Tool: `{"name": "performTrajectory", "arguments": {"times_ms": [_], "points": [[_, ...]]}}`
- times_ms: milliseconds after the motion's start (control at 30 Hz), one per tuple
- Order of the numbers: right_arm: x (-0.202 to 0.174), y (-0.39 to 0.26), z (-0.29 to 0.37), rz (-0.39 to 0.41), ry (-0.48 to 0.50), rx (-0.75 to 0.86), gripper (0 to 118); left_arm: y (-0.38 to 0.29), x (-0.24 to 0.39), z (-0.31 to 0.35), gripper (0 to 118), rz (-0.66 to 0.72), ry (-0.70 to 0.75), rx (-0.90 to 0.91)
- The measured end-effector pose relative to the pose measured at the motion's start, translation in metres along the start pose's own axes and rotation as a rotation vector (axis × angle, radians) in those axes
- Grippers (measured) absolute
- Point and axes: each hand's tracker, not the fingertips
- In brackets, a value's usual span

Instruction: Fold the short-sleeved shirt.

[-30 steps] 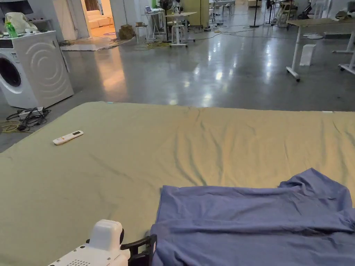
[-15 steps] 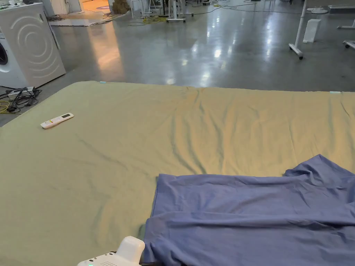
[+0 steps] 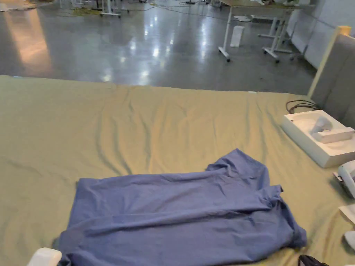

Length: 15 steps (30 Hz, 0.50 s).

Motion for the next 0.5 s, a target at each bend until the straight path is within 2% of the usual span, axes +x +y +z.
{"name": "performTrajectory", "arguments": {"times_ms": [67, 100, 133, 167, 233, 300, 400, 433, 467, 500], "points": [[0.022, -0.002, -0.031, -0.069, -0.001, -0.031, 51, 0.005, -0.005, -0.001, 8, 0.023, -0.016, -0.026], [0.035, -0.004, -0.051, -0.114, 0.021, -0.058, 58, 0.007, -0.007, -0.002, 8, 0.040, -0.028, -0.039], [0.047, -0.007, -0.072, -0.149, 0.029, -0.075, 58, 0.008, -0.009, -0.002, 8, 0.053, -0.036, -0.046], [0.059, -0.009, -0.093, -0.189, 0.016, -0.087, 73, 0.008, -0.011, -0.003, 8, 0.063, -0.042, -0.050], [0.071, -0.010, -0.132, -0.207, -0.028, -0.121, 73, 0.008, -0.012, -0.002, 8, 0.065, -0.046, -0.049], [0.081, -0.012, -0.170, -0.184, -0.067, -0.169, 74, 0.006, -0.011, -0.003, 8, 0.067, -0.046, -0.041], [0.087, -0.020, -0.209, -0.175, -0.070, -0.226, 73, 0.003, -0.008, -0.002, 8, 0.060, -0.035, -0.029], [0.089, -0.026, -0.217, -0.199, -0.038, -0.248, 73, 0.003, -0.008, -0.002, 8, 0.058, -0.038, -0.025], [0.090, -0.032, -0.223, -0.216, -0.007, -0.266, 69, 0.003, -0.008, -0.002, 8, 0.053, -0.038, -0.023], [0.085, -0.035, -0.226, -0.185, -0.046, -0.275, 55, 0.003, -0.008, -0.002, 8, 0.053, -0.039, -0.022]]}}
